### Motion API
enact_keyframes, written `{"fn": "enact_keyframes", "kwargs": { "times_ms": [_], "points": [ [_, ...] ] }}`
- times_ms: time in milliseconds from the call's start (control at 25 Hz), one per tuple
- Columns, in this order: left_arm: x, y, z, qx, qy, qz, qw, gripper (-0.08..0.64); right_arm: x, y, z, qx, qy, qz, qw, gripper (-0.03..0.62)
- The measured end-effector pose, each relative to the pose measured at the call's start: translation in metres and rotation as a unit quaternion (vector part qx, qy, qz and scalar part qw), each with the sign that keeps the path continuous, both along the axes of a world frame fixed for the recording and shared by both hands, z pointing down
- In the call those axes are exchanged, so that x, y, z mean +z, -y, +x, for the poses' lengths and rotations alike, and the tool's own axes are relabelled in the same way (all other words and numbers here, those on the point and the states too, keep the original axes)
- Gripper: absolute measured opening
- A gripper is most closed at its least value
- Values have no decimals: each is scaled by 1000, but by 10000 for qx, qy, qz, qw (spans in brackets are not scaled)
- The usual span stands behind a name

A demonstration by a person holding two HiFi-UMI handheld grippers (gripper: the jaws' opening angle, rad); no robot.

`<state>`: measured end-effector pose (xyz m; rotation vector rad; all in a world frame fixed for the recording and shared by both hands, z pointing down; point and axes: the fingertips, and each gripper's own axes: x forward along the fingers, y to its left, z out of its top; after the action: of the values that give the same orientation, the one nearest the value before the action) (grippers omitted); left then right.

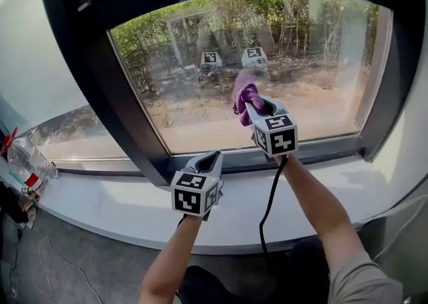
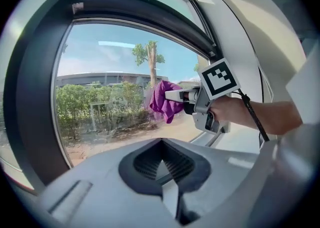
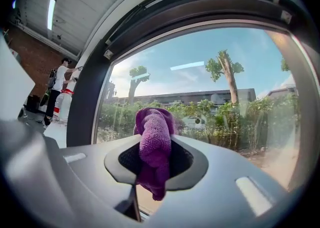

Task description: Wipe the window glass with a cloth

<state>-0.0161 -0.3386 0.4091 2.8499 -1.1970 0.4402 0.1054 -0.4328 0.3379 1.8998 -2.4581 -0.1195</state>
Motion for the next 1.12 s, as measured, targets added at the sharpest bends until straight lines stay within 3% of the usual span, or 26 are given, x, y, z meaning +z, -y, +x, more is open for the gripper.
{"fn": "enact_keyframes", "kwargs": {
  "times_ms": [400, 560, 760, 920, 1120],
  "points": [
    [2, -13, 101, 727, 204, 30, 9971, 1, 3, -41, 177, 1116, 340, 131, 9931, 115],
    [7, -14, 129, 913, 281, 52, 9954, 1, 10, -55, 241, 1570, 568, 176, 9858, 115],
    [15, -12, 152, 1051, 388, 52, 9937, 1, 18, -68, 303, 2096, 509, 257, 9761, 115],
    [19, -9, 169, 1133, 440, 9, 9926, 1, 24, -80, 353, 2622, 607, 254, 9628, 115],
    [24, -6, 188, 1231, 475, -14, 9913, 1, 37, -90, 404, 3371, 748, 284, 9381, 115]
  ]
}}
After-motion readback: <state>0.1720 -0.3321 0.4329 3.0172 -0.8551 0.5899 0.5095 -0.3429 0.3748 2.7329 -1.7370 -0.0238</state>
